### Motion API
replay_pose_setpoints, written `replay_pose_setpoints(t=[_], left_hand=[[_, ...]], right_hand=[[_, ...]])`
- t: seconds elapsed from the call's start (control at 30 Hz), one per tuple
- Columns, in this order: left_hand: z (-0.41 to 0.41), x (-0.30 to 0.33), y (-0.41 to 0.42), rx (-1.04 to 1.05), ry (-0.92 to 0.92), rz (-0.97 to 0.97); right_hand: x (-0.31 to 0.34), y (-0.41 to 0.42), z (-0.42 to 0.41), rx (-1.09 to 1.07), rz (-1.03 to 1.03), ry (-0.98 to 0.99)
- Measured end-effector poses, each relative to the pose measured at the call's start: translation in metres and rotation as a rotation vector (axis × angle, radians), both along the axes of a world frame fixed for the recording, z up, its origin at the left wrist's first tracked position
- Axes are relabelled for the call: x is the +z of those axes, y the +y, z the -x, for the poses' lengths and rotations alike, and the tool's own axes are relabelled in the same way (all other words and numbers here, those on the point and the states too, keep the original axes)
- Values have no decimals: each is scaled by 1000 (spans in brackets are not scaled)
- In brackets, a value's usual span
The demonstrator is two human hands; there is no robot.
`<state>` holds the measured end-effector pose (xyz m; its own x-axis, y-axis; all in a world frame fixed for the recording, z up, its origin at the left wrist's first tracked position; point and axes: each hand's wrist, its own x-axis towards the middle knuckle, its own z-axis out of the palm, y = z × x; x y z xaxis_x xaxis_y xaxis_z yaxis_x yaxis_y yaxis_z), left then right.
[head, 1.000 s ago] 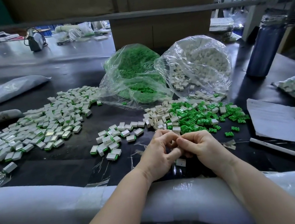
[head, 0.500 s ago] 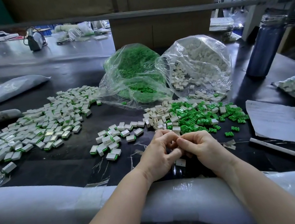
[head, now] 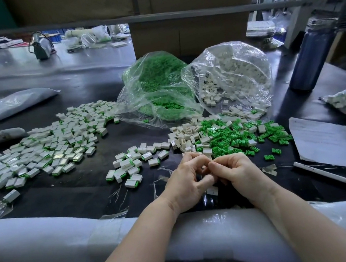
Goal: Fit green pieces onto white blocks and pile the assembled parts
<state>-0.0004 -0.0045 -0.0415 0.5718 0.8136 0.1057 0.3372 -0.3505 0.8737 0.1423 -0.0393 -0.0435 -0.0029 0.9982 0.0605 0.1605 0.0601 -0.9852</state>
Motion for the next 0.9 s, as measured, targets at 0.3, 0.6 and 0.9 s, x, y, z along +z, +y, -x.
replay_pose_setpoints(t=[0.3, 0.6, 0.9], left_hand=[[3, -3, 6, 104, -122, -3], [1, -3, 6, 103, -91, -5], [5, -7, 8, 369, -203, 40]], right_hand=[[-1, 2, 2, -92, -36, 168], [0, 2, 0, -154, -147, -175], [-3, 3, -10, -491, -199, -133]])
